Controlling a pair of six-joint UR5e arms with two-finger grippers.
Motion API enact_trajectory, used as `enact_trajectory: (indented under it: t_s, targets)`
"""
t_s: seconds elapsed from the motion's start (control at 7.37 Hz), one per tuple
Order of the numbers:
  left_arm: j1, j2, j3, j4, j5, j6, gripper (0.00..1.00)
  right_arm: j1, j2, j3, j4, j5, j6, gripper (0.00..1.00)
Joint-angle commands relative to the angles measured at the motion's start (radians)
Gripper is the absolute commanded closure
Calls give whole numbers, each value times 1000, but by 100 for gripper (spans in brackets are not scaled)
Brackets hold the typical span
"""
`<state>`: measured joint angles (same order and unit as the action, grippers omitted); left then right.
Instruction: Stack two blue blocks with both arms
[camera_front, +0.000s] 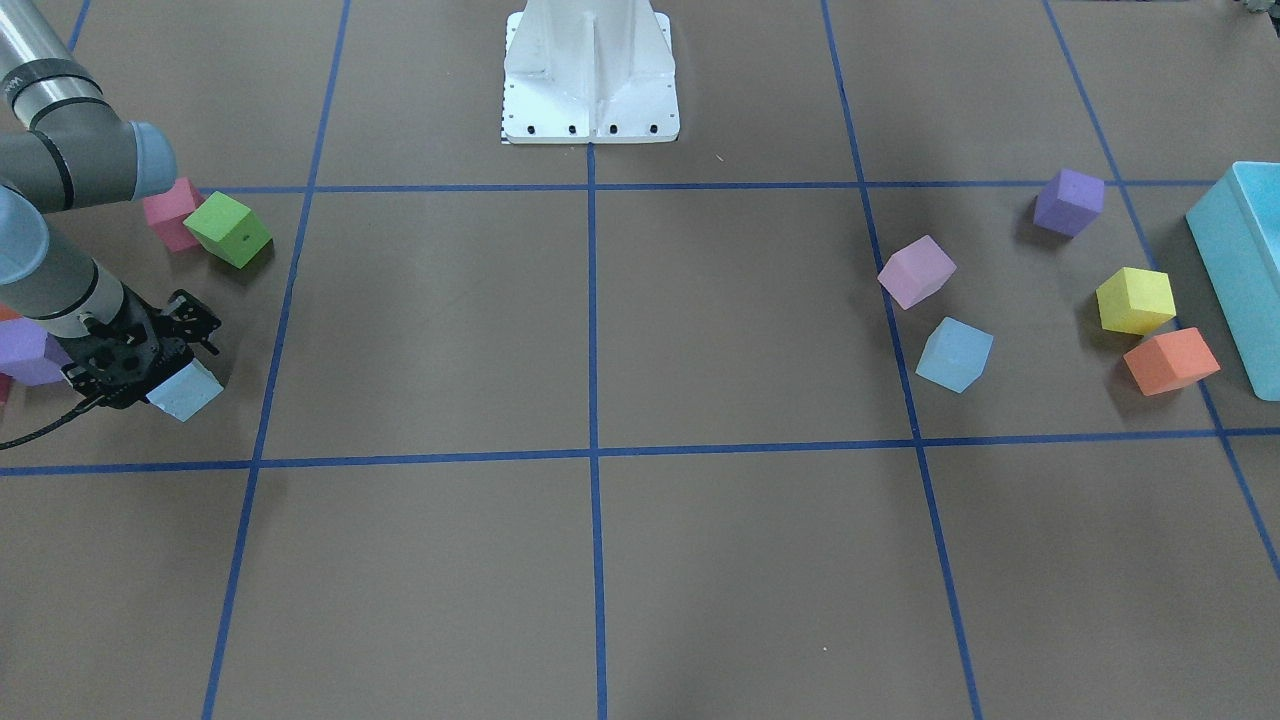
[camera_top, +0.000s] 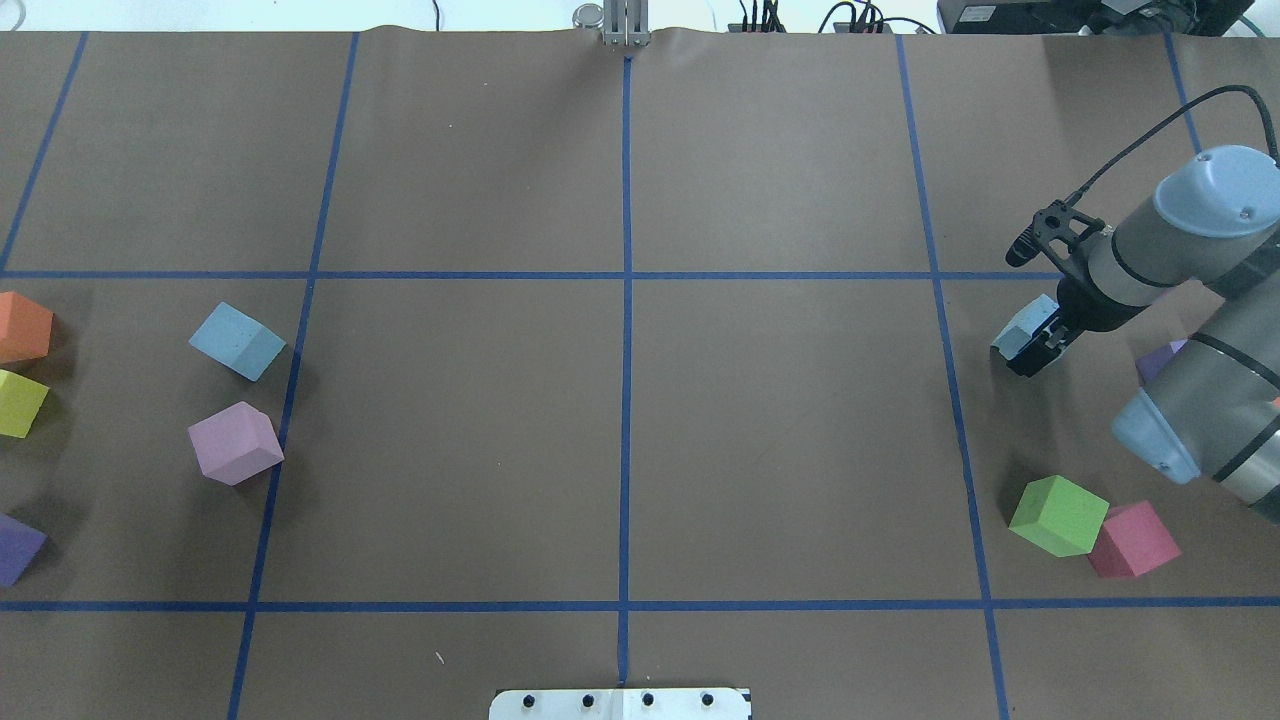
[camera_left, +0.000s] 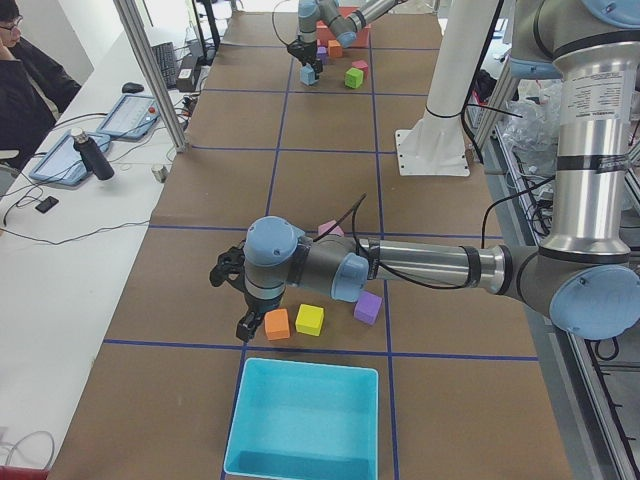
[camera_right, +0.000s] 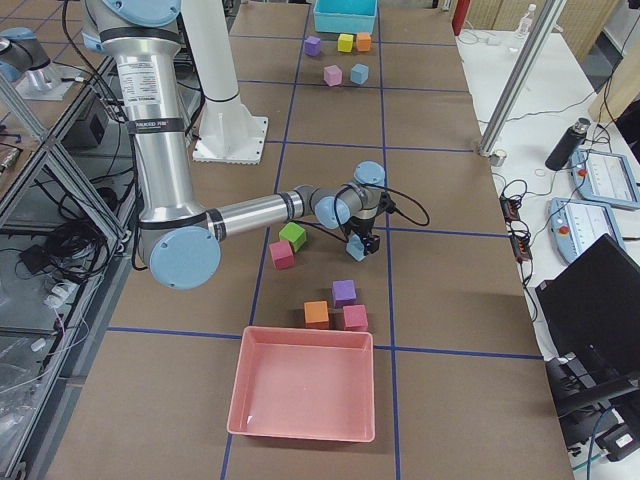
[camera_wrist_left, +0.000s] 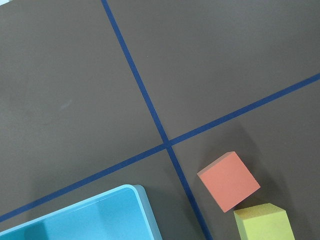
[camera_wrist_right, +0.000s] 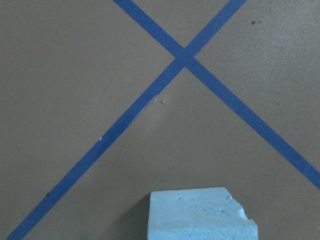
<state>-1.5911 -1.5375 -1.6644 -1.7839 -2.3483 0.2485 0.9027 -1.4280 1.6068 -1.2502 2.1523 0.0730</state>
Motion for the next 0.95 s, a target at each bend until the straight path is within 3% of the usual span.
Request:
enact_trajectory:
  t_s: [0.0,0.14,0.27,0.54,0.81]
  targets:
    - [0,0,0,0,1,0,2,-4,1,-5,0,1,-4,56]
    - [0,0,3,0,1,0,2,-4,3,4,-2,12,1,91]
    - [0,0,3,0,1,0,2,-2,6,27,-15,17,16,100]
    - [0,0,8,0,1,2,2,2,128,57,-82,64,295,100]
    - [0,0,11,0,1,2,2,-141,297,59,-164,14,672,100]
